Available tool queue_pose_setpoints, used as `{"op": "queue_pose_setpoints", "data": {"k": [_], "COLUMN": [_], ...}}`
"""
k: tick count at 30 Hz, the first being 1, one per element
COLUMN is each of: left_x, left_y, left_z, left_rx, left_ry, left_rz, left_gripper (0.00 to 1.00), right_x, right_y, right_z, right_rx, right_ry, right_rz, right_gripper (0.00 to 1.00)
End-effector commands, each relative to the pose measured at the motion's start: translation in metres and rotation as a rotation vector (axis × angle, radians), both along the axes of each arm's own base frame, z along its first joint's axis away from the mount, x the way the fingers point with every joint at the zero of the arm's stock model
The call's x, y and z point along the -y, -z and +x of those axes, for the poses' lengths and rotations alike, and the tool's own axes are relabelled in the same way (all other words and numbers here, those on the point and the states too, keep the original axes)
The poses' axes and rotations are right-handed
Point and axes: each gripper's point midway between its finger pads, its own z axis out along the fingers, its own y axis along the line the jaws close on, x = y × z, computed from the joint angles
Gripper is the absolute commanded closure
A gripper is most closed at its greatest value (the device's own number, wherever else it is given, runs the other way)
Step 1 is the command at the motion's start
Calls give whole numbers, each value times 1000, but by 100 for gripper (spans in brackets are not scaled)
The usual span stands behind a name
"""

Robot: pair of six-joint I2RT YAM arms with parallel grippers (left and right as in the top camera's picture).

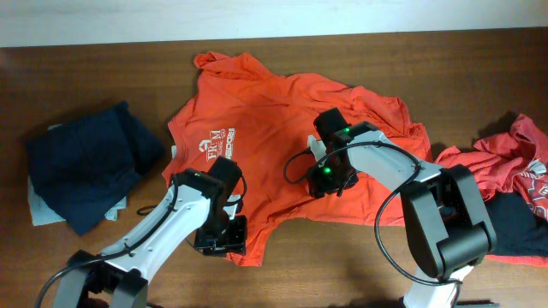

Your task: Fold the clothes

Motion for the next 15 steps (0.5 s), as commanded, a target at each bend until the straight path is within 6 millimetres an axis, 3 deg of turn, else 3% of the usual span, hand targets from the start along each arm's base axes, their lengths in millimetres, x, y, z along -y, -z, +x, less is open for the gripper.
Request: {"op": "queue_pose_setpoints", "data": {"k": [1,10,15], "left_x": [5,17,21], "left_y": [1,15,8], "left_z": [2,21,36], "left_rx": [20,98,159], "left_ry": [23,144,189], "left_rz": [-40,-109,-121], "left_gripper": [57,68,67], "right_x": [4,4,-7], "right_y": [6,5,-21], "right_z": [-1,-2,3], "right_rx": [-4,-11,3], "right_ry": [4,4,-7], "right_rz": [-30,-32,35], "right_gripper": [46,46,49]}}
